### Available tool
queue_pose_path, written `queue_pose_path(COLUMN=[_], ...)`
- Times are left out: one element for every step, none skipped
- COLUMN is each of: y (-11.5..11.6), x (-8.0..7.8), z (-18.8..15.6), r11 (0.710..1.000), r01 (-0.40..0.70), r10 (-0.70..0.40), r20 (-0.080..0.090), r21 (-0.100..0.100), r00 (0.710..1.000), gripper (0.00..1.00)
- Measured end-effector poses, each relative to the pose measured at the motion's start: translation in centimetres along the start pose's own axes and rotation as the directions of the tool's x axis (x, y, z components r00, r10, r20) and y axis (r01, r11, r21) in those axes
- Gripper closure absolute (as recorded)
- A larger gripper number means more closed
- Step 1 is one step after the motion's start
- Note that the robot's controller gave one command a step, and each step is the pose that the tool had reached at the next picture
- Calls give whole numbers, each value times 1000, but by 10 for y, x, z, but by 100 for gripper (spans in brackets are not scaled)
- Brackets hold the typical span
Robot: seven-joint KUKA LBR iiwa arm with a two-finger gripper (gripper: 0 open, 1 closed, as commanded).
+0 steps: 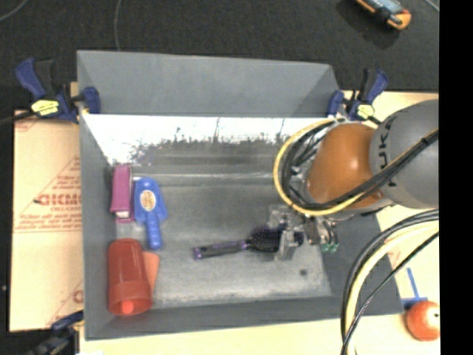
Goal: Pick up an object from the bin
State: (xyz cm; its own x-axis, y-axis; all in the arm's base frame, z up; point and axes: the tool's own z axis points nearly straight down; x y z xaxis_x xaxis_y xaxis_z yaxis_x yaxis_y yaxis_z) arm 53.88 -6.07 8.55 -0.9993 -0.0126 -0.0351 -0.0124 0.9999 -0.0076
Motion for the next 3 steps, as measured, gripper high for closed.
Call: queue_pose_path(y=[0,-6,7], x=[0,-12,-4], z=[0,-105,-107], r11=[1000,1000,1000], r01=[1,6,-7], r10=[-1,-6,7], r20=[0,10,-8], r21=[0,3,-1], r00=[1000,1000,1000], gripper=[100,100,100])
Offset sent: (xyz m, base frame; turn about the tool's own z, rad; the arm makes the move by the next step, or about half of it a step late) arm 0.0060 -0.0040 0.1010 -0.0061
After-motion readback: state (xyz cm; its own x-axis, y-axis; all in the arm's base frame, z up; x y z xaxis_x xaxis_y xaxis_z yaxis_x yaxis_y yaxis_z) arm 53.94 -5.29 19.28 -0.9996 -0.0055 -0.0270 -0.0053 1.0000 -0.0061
